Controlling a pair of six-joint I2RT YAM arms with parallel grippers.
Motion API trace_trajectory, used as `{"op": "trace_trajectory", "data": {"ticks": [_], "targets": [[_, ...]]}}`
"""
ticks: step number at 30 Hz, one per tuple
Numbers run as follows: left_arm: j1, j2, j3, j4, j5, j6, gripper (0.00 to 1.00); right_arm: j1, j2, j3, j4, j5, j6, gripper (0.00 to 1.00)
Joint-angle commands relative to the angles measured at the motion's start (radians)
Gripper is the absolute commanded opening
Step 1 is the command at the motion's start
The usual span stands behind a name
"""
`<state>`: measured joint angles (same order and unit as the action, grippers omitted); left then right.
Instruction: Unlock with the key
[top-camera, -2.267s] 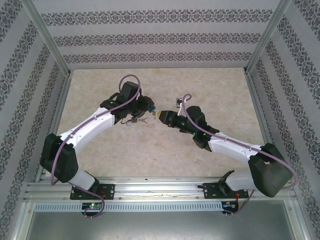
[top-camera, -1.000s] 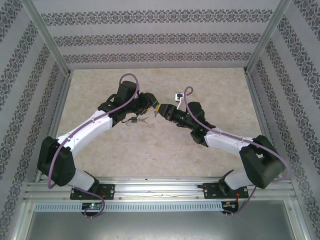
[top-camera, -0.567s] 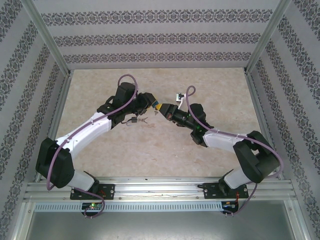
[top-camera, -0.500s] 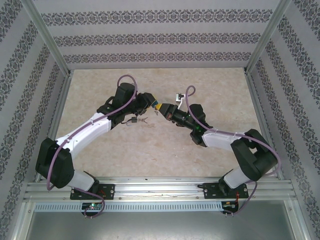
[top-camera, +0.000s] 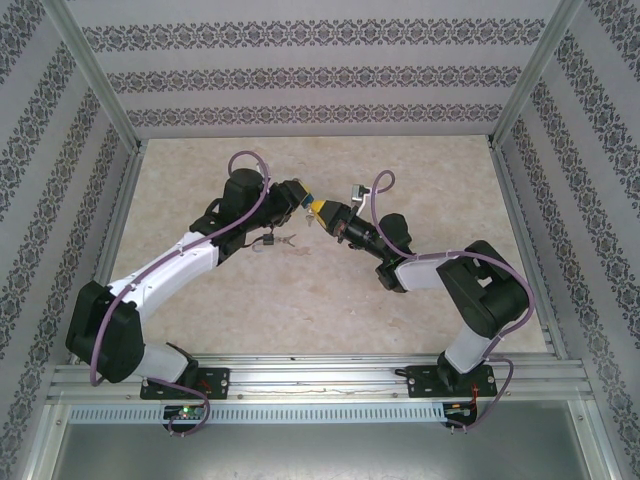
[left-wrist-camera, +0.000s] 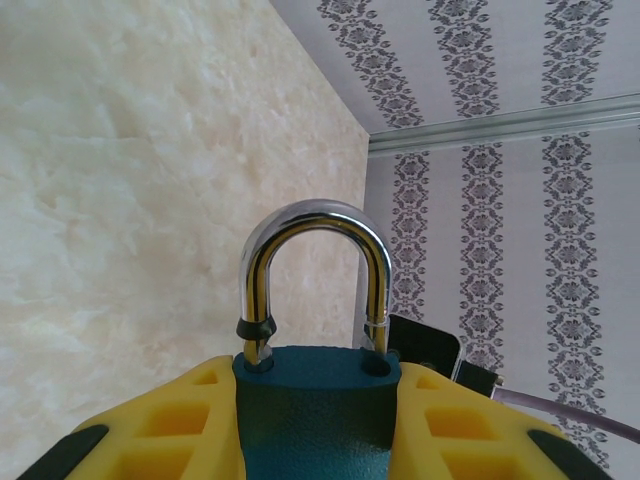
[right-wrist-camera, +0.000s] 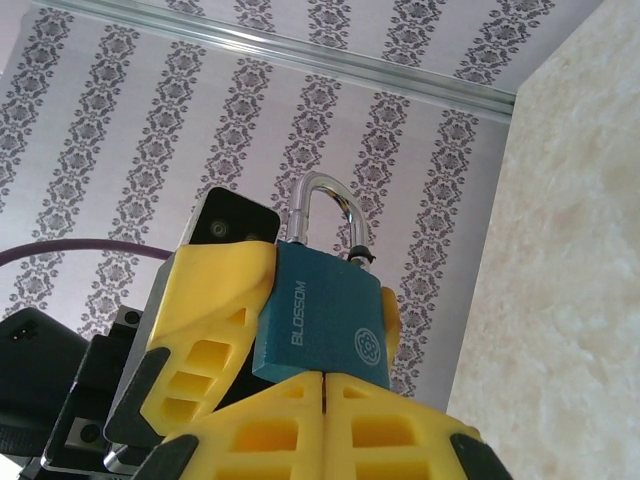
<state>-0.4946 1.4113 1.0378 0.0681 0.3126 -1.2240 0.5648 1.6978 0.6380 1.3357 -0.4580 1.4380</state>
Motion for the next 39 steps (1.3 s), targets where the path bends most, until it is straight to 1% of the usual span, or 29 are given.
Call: {"op": "trace_trajectory", "data": {"ticks": [1, 2, 3, 8, 11, 15, 17, 22, 25, 34, 39], "targets": [[-0.015, -0.041, 0.027, 0.104, 0.066, -0.004, 0.25, 0.002, -0.017, -0.014, -0.031, -0.010, -0.027, 0.16], [-0.015, -0.041, 0.030, 0.088, 0.063, 0.001, 0.25, -0.002, -0.037, -0.019, -0.072, -0.009, -0.054, 0.22], [-0.014, -0.041, 0.036, 0.065, 0.061, 0.004, 0.25, -0.005, -0.062, -0.029, -0.109, -0.004, -0.084, 0.25], [-0.013, -0.048, 0.043, 0.022, 0.042, 0.016, 0.25, -0.032, -0.183, -0.067, -0.300, 0.014, -0.225, 0.33], [-0.014, -0.042, 0.047, 0.015, 0.046, 0.009, 0.25, -0.028, -0.263, -0.057, -0.470, 0.037, -0.350, 0.36], [-0.015, -0.040, 0.054, 0.004, 0.050, 0.003, 0.25, 0.001, -0.353, -0.013, -0.687, 0.120, -0.533, 0.39], [-0.015, -0.037, 0.057, 0.004, 0.055, -0.002, 0.25, 0.016, -0.373, 0.018, -0.754, 0.147, -0.599, 0.41], [-0.015, -0.038, 0.059, 0.000, 0.060, -0.004, 0.25, 0.043, -0.371, 0.063, -0.761, 0.178, -0.672, 0.48], [-0.015, -0.038, 0.060, -0.001, 0.063, -0.005, 0.25, 0.059, -0.358, 0.086, -0.754, 0.185, -0.698, 0.49], [-0.018, -0.038, 0.056, 0.013, 0.075, -0.018, 0.25, 0.077, -0.303, 0.145, -0.730, 0.179, -0.709, 0.48], [-0.020, -0.033, 0.053, 0.042, 0.090, -0.034, 0.25, 0.078, -0.266, 0.179, -0.726, 0.171, -0.710, 0.43]]}}
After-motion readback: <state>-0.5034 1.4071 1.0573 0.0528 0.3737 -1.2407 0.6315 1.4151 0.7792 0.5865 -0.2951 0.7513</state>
